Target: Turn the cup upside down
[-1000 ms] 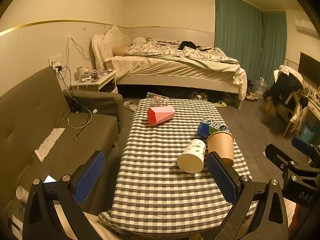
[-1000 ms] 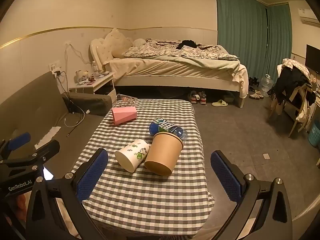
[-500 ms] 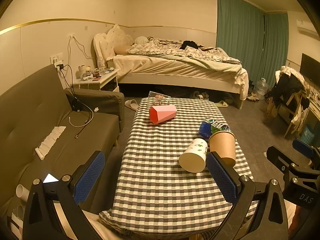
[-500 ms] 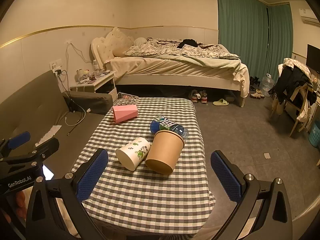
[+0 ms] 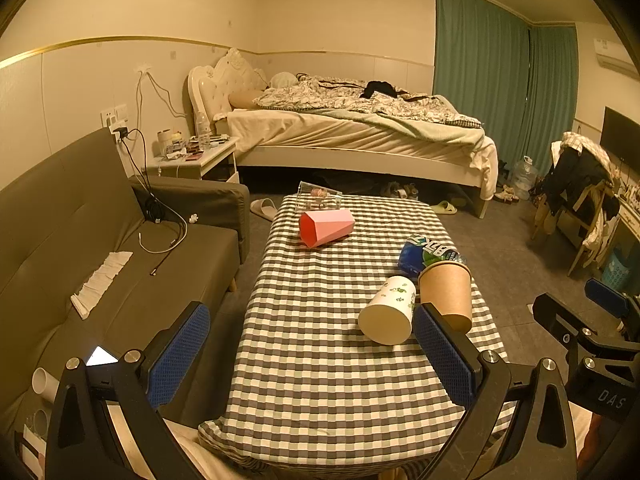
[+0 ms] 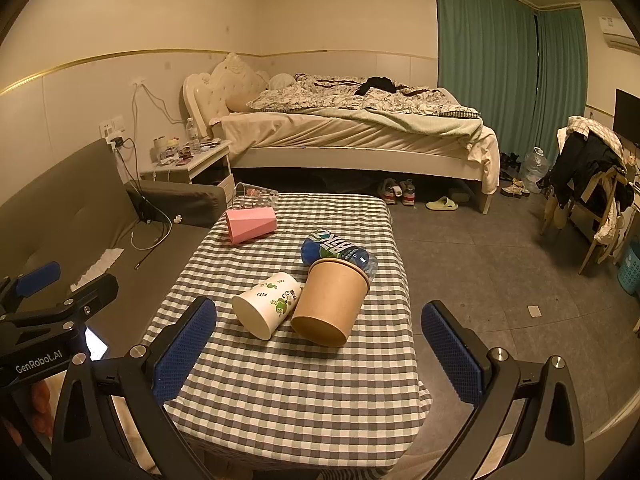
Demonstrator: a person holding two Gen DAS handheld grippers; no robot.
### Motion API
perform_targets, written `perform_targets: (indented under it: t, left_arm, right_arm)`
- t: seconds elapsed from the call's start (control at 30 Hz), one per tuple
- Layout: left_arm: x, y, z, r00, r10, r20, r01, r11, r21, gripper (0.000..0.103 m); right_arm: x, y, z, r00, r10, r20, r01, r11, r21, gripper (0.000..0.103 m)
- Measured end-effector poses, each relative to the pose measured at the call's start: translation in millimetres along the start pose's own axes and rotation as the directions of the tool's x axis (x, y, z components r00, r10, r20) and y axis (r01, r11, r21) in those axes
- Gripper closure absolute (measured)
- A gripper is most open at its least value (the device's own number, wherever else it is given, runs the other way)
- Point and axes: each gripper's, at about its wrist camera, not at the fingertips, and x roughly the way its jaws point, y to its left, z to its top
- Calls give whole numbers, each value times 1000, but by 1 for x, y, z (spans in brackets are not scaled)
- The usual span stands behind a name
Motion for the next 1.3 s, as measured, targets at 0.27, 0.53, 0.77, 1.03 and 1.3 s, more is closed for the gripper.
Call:
perform_targets:
  t: [0.27, 0.53, 0.77, 1.03, 1.3]
  left_arm:
    - [0, 0, 0, 1000, 1, -1, -1, 1000, 0, 0]
    - [0, 1, 0, 1000, 1, -1, -1, 1000, 0, 0]
    - [0, 1, 0, 1000, 1, -2, -1, 1000, 0, 0]
    - [0, 1, 0, 1000, 1, -2, -1, 1000, 0, 0]
    - [0, 2, -1, 1000, 1, -4, -1, 1000, 0, 0]
  right_arm:
    - [0, 0, 0, 1000, 0, 0, 0, 1000, 1, 0]
    - [0, 1, -1, 1000, 7, 0, -7, 1000, -1, 0]
    - [1, 2, -1, 1000, 10, -1, -10, 1000, -3, 0]
    - [1, 2, 0, 1000, 15, -1, -15, 1000, -4, 0]
    - [1, 2, 0, 1000, 15, -2, -15, 1000, -4, 0]
